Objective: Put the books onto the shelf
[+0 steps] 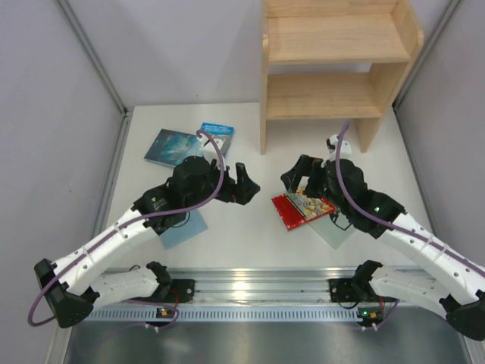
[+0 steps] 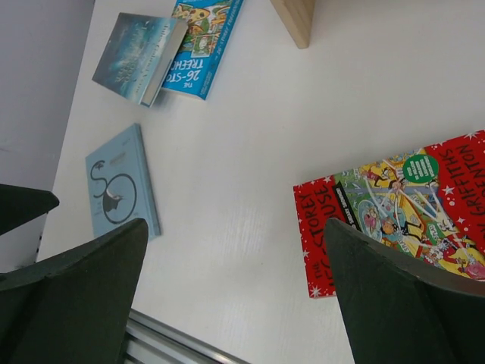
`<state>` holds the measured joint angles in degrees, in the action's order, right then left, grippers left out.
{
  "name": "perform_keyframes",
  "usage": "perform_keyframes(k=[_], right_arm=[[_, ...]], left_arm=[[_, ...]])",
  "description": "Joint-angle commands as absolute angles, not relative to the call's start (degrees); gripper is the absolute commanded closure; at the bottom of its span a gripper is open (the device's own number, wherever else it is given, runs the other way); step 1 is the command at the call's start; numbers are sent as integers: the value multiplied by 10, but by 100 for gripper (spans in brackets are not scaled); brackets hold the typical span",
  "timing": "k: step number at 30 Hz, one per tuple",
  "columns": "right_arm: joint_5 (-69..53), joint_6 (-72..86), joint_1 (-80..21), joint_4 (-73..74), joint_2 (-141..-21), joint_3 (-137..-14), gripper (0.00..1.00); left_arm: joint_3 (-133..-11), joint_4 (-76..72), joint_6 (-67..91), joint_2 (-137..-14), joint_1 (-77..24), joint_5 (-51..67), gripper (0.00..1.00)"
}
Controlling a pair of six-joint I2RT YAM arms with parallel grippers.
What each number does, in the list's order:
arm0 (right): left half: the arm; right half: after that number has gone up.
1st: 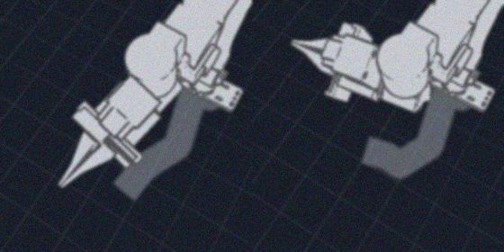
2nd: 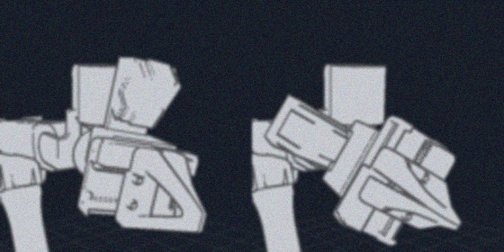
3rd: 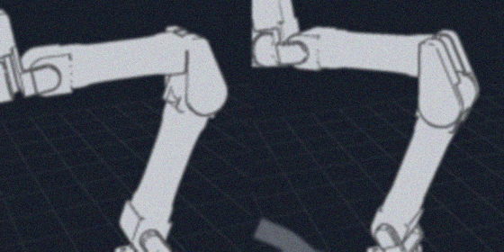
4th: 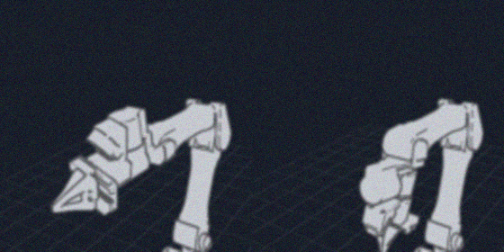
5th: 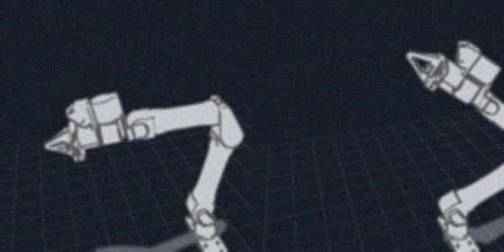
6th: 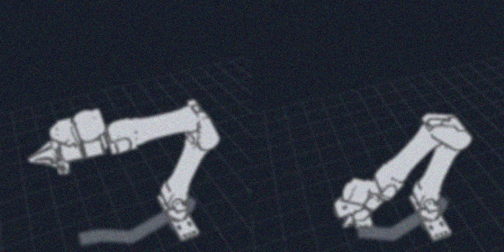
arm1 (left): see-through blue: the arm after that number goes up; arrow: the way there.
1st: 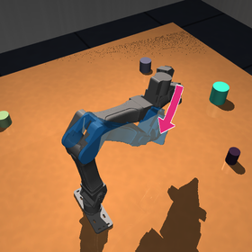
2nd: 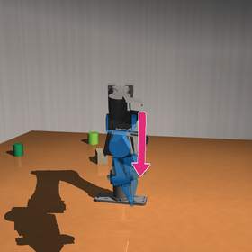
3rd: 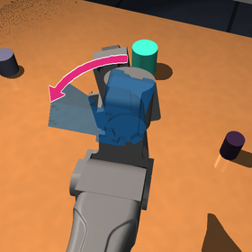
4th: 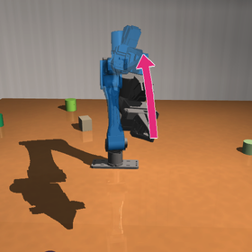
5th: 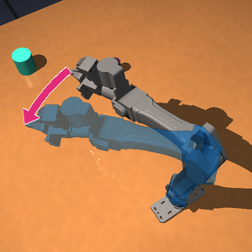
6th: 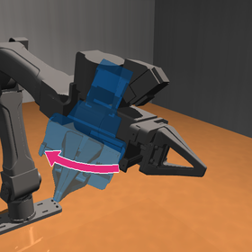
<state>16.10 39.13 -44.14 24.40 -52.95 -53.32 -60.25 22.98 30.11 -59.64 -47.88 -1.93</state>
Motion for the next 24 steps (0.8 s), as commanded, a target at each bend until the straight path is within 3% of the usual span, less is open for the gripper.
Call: perform_keyframes(k=[1,9,15,18,24], right_arm=[[175,391,-445,261,-524,-538,0],[116,556,-416,292,-557,-467,0],[84,795,-419,168,-535,-309,9],[107,864,-439,114,-519,-241,13],[192,910,-466,134,-513,-217,15]], left_arm=[[-598,228,306,-577,-475,-20,4],[-599,266,341,-599,-444,49,5],[-537,239,376,-575,-384,146,7],[-519,243,380,-562,-357,176,8],[-512,272,353,-541,-333,187,8]])
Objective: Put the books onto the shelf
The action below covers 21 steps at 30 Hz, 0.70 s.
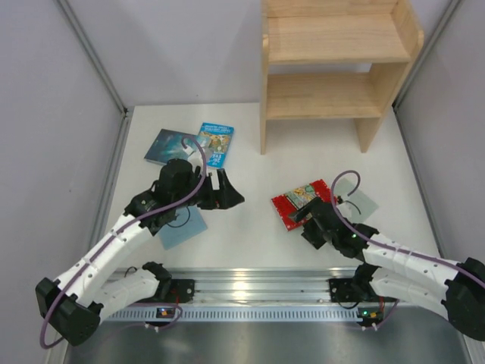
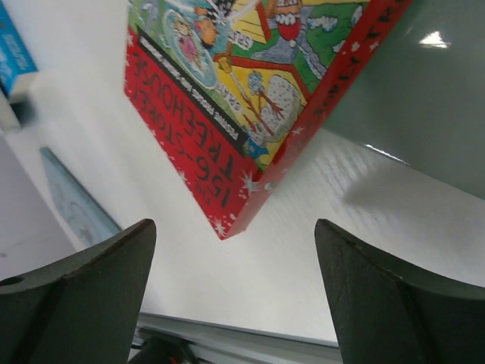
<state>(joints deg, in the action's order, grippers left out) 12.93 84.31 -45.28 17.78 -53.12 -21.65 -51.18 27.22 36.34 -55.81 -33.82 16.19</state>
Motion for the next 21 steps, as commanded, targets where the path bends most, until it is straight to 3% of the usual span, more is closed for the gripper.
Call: perform_keyframes(k=[1,9,14,17,20,21], right_arm=[[201,918,-466,114,-506,-198,15],[239,943,-467,19,-529,-153,18],[246,977,-468,-115,-569,-106,22],[271,995,-481,-116,-581,-108,30],[309,998,-495,-152,-575,-92,46],[317,985,-495,-206,-573,-83,58]], left_arm=[[-511,275,351,-538,-334,186,8],[-503,267,363,-539,-333,183,9],[-494,257,373,-546,-333,183,10],[-490,252,379,-548,-334,185,11],[-488,249,381,-546,-333,183,12],[-488,249,382,-546,-333,181,12]])
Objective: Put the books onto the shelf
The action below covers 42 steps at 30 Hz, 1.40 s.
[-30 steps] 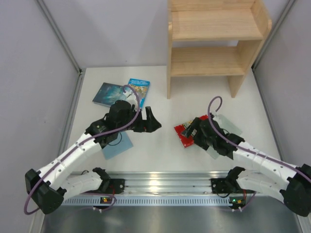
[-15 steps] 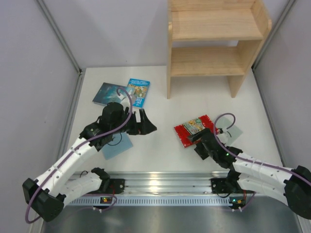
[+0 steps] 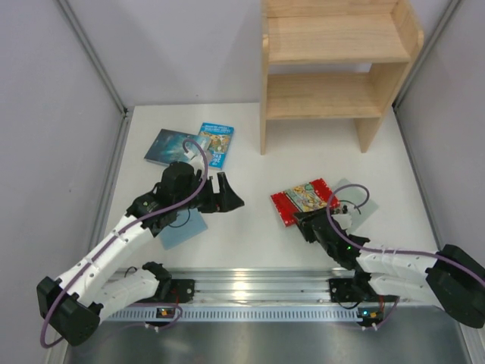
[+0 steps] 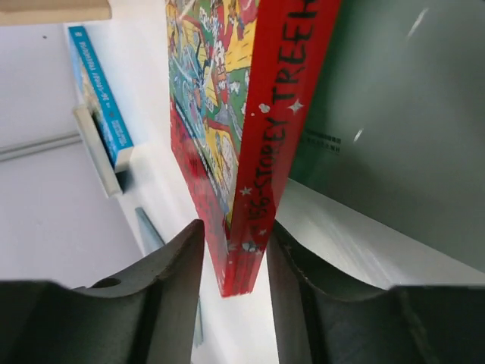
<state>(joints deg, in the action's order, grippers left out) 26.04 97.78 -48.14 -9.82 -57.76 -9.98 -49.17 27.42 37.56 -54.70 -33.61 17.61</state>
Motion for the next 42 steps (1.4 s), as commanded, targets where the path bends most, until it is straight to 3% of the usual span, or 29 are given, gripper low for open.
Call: perform_keyframes(k=[1,2,3,4,10,15,18,26,31,35,42], right_arm=[[322,980,-495,-226,-572,-76,63],[324,976,-496,-234,-567,-73,70],[327,969,-495,-232,-561,-75,94],[326,966,-497,-217,-554,-79,100],[351,842,-522,-104,-416,-186,100],[405,731,-522,69,-374,-394,100],[421,644,-520,73,-386,-498,100],[417,444,-444,64,-575,-864,100],[280,478,-292,66,-736,-1047,100],[215,509,-249,53,-850,-1144,100],[193,577,-242,-18,-972,-1170,100]], left_arm=[[-490,248,384,-546,-333,181,12],[-491,249,385,-545,-334,181,12],[-492,248,386,-544,-333,181,12],[-496,248,388,-544,-333,183,12],[-526,255,381,-537,-333,173,13],[-585,295,370,-547,-332,136,14],[-599,294,372,-544,-332,134,14],[-598,290,384,-537,-332,130,14],[-587,291,381,-537,-332,127,14],[-584,290,377,-536,-332,119,14],[-577,290,370,-541,-332,113,14]])
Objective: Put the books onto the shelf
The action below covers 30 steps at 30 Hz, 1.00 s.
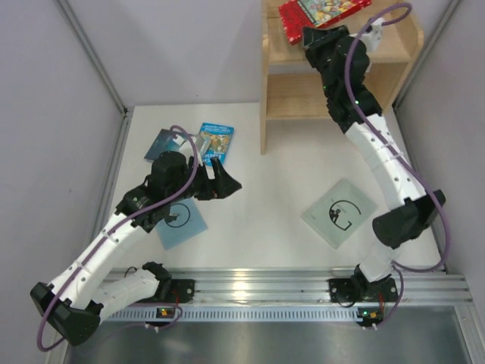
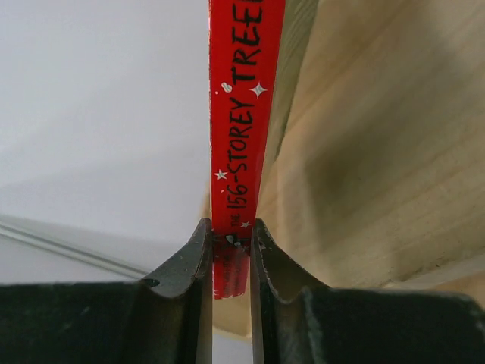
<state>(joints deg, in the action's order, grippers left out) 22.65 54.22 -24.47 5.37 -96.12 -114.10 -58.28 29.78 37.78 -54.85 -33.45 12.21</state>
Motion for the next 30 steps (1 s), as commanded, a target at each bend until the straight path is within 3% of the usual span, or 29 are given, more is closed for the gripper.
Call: perform_keyframes(k=[1,10,13,14,17,25,30], right_arm=[[193,583,-242,-25,-987,-1165,100],[211,640,-248,-47,-1030,-1158,98],[186,643,-248,-11,-1042,-1184,67],[176,643,-248,20,-1042,-1187,52],[159,647,-243,57,-1019,-1166,43],[91,639,-222,100,-965,-1120,41],[61,628,-214,106,-948,-1102,49]], left_arm=[[-575,291,371,-541,-332,112,14],[-548,272,381,-549,-333,114,14],[-548,272,381,-552,-332,114,14],[-548,272,381,-553,-332,113,14],[-550,273,381,-553,-332,112,14],[-549,272,390,-542,-332,121,15],[-546,274,395,-534,-332,117,15]])
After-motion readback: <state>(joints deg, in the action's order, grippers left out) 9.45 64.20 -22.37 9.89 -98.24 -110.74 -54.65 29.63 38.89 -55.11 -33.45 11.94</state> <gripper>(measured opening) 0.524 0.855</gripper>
